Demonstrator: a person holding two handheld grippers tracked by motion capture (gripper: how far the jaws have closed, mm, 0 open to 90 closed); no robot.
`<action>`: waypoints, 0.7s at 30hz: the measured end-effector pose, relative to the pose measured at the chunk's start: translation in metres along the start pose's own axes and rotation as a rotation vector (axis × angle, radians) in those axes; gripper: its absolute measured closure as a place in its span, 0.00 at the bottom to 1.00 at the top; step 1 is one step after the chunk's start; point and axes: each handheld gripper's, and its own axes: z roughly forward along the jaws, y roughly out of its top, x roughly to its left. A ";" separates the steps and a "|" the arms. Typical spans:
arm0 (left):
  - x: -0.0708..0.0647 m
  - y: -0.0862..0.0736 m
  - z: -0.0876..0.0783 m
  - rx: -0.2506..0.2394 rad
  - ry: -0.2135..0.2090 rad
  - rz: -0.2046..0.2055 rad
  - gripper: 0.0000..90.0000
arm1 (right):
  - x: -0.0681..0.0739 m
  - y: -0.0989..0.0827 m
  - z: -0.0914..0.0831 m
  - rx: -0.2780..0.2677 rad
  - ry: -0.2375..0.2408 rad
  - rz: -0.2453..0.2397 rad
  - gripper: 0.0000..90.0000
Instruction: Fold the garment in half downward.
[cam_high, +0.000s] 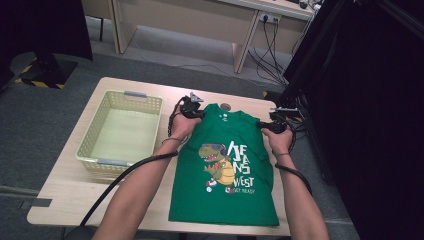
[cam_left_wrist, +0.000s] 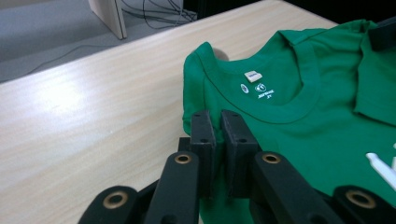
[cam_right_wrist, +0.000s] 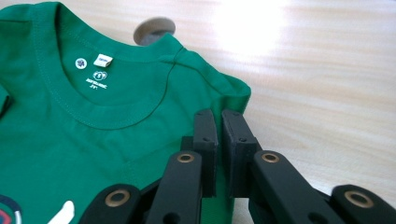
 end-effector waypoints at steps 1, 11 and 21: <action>0.000 0.002 -0.003 -0.008 0.000 0.003 0.93 | 0.001 0.001 -0.002 -0.010 0.002 -0.001 0.95; 0.000 0.021 -0.023 -0.084 -0.001 0.012 0.93 | 0.007 0.014 -0.026 -0.090 0.008 -0.009 0.95; -0.002 0.036 -0.036 -0.135 0.008 0.040 0.93 | 0.011 0.022 -0.040 -0.134 0.004 -0.022 0.95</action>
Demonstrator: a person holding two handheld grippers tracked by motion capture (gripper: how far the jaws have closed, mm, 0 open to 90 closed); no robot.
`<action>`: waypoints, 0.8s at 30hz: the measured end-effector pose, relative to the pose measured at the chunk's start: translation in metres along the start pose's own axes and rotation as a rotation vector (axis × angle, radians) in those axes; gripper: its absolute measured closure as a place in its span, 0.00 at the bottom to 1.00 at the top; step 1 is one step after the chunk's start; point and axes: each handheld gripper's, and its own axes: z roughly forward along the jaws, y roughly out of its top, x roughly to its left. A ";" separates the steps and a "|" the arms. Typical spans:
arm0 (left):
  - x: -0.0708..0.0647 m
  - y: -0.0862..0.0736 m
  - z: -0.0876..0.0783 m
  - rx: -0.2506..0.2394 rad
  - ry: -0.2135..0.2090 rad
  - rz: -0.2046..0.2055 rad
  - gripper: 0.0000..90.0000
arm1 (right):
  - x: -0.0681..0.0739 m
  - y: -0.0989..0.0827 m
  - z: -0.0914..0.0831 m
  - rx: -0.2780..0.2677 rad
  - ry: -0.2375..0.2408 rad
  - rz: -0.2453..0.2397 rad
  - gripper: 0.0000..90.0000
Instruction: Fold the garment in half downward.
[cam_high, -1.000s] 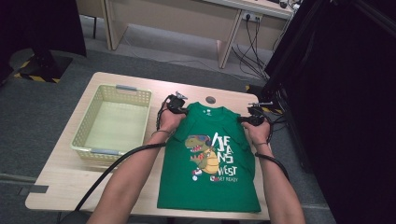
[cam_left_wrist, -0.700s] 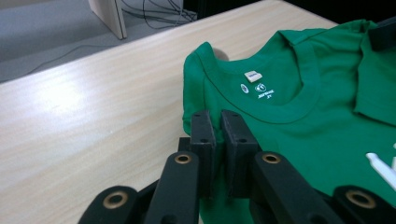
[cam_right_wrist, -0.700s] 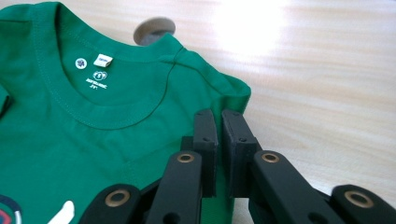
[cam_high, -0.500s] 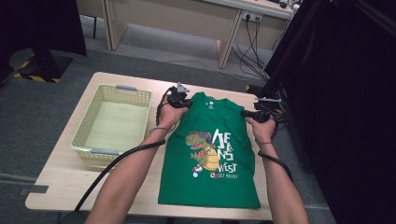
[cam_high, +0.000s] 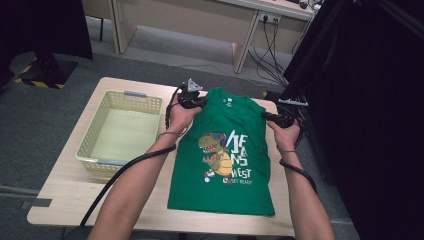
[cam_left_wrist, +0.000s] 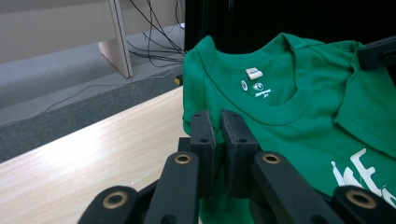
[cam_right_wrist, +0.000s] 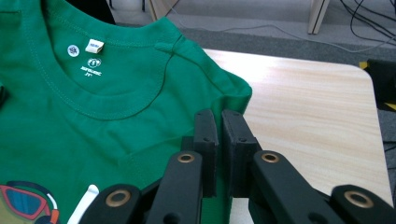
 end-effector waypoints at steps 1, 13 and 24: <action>0.000 0.001 -0.001 -0.005 -0.002 0.001 0.93 | 0.000 0.001 -0.001 -0.003 0.000 -0.001 0.95; -0.011 -0.001 -0.010 0.008 0.001 0.060 0.93 | 0.006 -0.012 -0.013 -0.038 0.009 -0.027 0.95; -0.029 -0.010 -0.032 0.012 0.008 0.108 0.93 | 0.019 -0.030 -0.037 -0.082 0.030 -0.076 0.95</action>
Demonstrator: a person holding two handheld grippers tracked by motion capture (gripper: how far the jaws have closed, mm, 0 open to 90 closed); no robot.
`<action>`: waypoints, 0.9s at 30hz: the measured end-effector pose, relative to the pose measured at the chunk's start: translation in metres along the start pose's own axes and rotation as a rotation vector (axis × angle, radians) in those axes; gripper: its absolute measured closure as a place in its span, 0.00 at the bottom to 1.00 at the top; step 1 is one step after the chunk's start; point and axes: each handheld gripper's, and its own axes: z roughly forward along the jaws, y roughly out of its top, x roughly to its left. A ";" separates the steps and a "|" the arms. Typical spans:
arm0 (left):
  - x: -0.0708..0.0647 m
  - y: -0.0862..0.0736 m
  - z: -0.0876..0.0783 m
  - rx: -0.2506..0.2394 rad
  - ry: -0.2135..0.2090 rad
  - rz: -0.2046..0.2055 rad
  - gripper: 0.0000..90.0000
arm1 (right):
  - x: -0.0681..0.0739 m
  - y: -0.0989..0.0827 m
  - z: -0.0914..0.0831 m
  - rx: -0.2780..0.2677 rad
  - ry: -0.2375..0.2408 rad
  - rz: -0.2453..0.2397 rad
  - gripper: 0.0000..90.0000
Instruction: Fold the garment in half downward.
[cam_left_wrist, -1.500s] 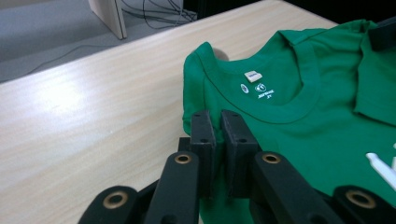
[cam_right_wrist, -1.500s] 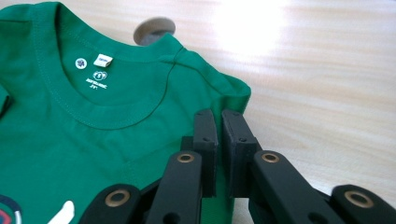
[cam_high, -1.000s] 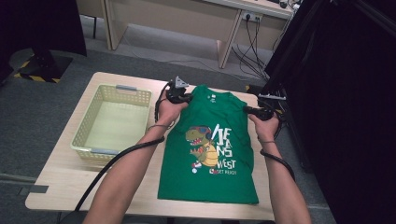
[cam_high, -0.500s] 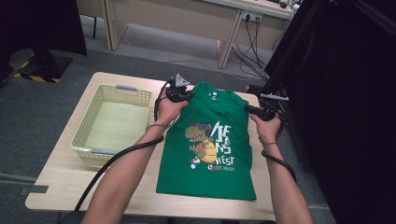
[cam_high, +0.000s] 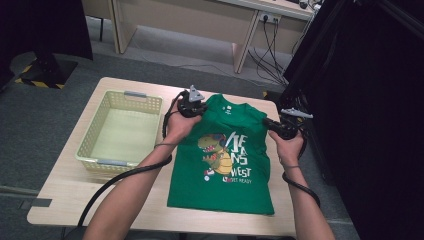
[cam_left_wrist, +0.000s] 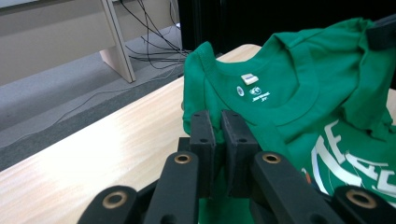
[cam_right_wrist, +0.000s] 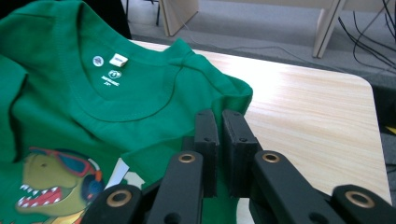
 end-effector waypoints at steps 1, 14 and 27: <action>-0.001 -0.001 -0.002 -0.005 -0.004 -0.005 0.93 | 0.002 -0.001 -0.003 -0.005 0.003 -0.002 0.95; -0.021 -0.015 -0.024 -0.012 -0.034 0.025 0.93 | 0.017 -0.020 -0.025 -0.025 0.022 -0.041 0.95; -0.040 -0.039 -0.050 -0.002 -0.066 0.041 0.93 | 0.025 -0.039 -0.045 -0.026 0.039 -0.052 0.95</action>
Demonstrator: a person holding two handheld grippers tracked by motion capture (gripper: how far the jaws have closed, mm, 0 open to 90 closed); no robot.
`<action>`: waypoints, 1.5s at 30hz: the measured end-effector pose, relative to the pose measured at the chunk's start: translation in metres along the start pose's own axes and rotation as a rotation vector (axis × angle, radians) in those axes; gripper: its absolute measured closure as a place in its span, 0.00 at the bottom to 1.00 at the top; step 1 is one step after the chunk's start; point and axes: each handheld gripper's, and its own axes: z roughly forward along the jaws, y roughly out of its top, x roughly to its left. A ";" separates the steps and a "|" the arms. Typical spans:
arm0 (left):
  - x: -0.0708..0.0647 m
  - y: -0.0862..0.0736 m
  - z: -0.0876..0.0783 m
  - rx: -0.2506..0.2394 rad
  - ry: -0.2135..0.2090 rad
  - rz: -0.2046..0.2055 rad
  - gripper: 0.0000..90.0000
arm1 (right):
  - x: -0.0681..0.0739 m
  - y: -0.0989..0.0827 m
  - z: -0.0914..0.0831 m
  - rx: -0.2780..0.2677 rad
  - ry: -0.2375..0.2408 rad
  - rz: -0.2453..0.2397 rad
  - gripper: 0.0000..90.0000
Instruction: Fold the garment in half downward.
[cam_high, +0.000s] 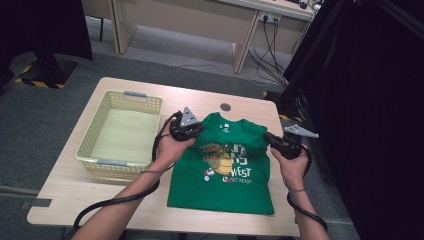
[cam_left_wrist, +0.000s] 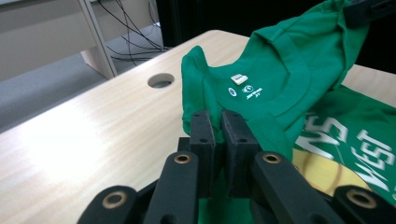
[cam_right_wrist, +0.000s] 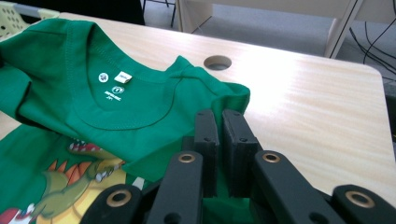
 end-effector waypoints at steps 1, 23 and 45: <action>-0.002 -0.002 -0.001 0.002 -0.004 0.002 0.93 | 0.001 -0.002 -0.001 0.004 0.002 0.000 0.95; -0.037 -0.060 -0.014 0.147 -0.063 0.010 0.92 | 0.009 -0.050 -0.013 0.139 0.037 -0.007 0.94; -0.030 -0.071 0.003 0.241 -0.032 -0.001 0.92 | 0.011 -0.069 0.006 0.285 0.027 0.006 0.94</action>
